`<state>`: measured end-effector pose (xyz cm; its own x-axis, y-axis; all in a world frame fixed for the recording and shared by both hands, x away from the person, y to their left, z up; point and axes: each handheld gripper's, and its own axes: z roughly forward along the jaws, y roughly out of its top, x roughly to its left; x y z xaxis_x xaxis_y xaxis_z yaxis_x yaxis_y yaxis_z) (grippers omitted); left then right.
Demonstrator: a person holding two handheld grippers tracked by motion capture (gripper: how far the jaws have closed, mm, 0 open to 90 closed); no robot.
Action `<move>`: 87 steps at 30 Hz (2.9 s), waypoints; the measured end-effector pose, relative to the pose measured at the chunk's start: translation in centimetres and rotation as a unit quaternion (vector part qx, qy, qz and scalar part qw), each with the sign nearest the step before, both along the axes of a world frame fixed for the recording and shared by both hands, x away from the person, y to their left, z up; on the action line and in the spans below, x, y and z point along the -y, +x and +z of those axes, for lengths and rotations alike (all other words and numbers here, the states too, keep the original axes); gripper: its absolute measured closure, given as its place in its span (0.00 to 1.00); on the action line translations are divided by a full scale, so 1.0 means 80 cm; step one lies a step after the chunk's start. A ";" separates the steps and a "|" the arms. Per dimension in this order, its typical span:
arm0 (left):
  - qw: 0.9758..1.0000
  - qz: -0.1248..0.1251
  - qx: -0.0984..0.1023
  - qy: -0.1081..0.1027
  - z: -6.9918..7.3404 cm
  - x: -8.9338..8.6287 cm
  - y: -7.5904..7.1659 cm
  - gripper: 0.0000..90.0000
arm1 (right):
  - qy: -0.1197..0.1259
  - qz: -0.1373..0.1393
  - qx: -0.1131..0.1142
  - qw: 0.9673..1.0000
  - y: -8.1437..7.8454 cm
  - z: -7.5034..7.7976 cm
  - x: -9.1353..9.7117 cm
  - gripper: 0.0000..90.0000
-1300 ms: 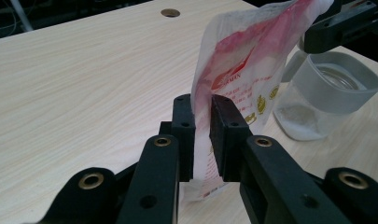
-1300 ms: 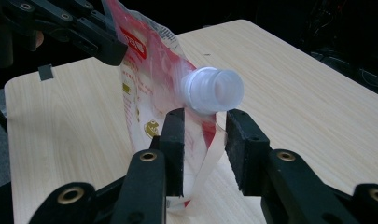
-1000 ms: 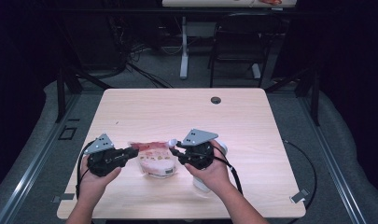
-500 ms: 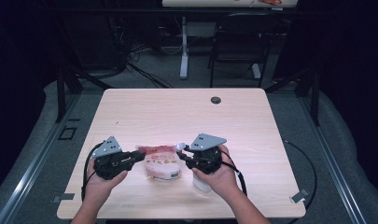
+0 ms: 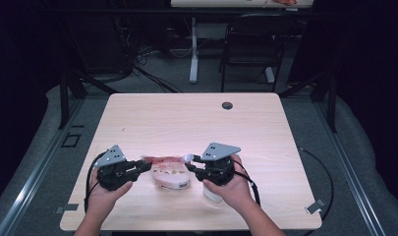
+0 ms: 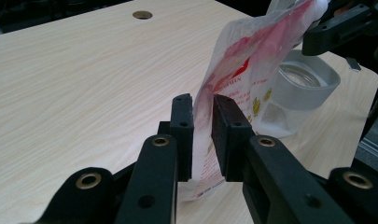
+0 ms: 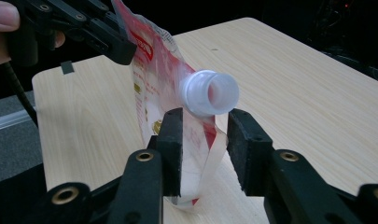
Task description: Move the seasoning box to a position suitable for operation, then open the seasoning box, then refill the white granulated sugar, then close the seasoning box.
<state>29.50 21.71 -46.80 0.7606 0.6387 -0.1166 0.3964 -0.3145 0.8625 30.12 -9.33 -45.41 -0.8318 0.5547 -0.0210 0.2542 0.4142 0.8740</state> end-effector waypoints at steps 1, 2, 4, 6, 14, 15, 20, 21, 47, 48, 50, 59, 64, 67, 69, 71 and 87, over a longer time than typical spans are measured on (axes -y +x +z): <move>1.000 0.000 0.000 0.001 0.000 0.000 -0.001 0.88 | 0.003 0.002 -0.001 1.000 0.000 0.000 0.001 0.73; 1.000 -0.001 0.000 0.001 0.000 -0.001 -0.001 0.87 | 0.009 0.003 -0.003 1.000 -0.001 0.001 0.001 0.72; 1.000 0.001 0.000 -0.001 0.000 -0.001 -0.002 0.87 | 0.008 0.005 -0.002 1.000 -0.002 0.003 0.003 0.72; 1.000 0.004 0.000 -0.008 0.000 -0.005 -0.002 0.87 | 0.007 0.007 -0.003 1.000 -0.004 0.006 0.005 0.72; 1.000 0.004 -0.001 -0.013 0.005 -0.010 -0.002 0.87 | 0.001 0.007 0.001 1.000 -0.009 0.019 0.011 0.72; 1.000 0.002 -0.002 -0.012 0.005 -0.011 -0.002 0.87 | -0.003 0.008 0.001 1.000 -0.010 0.021 0.012 0.72; 1.000 0.001 -0.009 -0.011 0.005 -0.012 0.000 0.86 | 0.000 0.007 0.003 1.000 -0.010 0.031 0.013 0.71; 1.000 0.001 -0.012 -0.013 0.005 -0.012 0.000 0.86 | -0.001 0.009 0.004 1.000 -0.010 0.033 0.013 0.71; 1.000 0.005 -0.019 -0.019 0.011 -0.037 0.001 0.81 | -0.025 0.030 0.011 0.999 0.003 0.070 -0.022 0.71; 1.000 0.004 -0.019 -0.017 0.011 -0.037 0.001 0.80 | -0.028 0.032 0.011 0.999 0.004 0.072 -0.026 0.71; 1.000 0.003 -0.017 -0.016 0.012 -0.038 0.001 0.80 | -0.030 0.036 0.011 0.999 0.005 0.074 -0.029 0.71; 1.000 0.017 -0.014 -0.021 0.016 -0.049 -0.001 0.80 | -0.042 0.058 0.017 0.997 0.007 0.082 -0.052 0.71; 0.999 0.021 -0.016 -0.019 0.015 -0.055 0.000 0.80 | -0.054 0.069 0.016 0.996 0.010 0.085 -0.072 0.70; 0.999 0.024 -0.016 -0.021 0.014 -0.056 0.000 0.79 | -0.054 0.079 0.012 0.995 0.013 0.087 -0.081 0.69; 0.999 0.026 -0.018 -0.021 0.013 -0.056 0.001 0.77 | -0.053 0.085 0.006 0.995 0.015 0.087 -0.087 0.68; 0.999 0.028 -0.021 -0.018 0.012 -0.056 0.001 0.75 | -0.058 0.088 0.003 0.994 0.017 0.086 -0.092 0.67; 0.999 0.041 -0.027 -0.016 0.006 -0.063 0.006 0.69 | -0.094 0.100 -0.017 0.990 0.026 0.080 -0.112 0.69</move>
<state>29.96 26.75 -46.31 0.6987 0.6931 -0.1773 0.4654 -0.2521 0.8484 32.20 -0.39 -38.99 -0.9267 0.3675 -0.0792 0.1779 0.6144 0.7687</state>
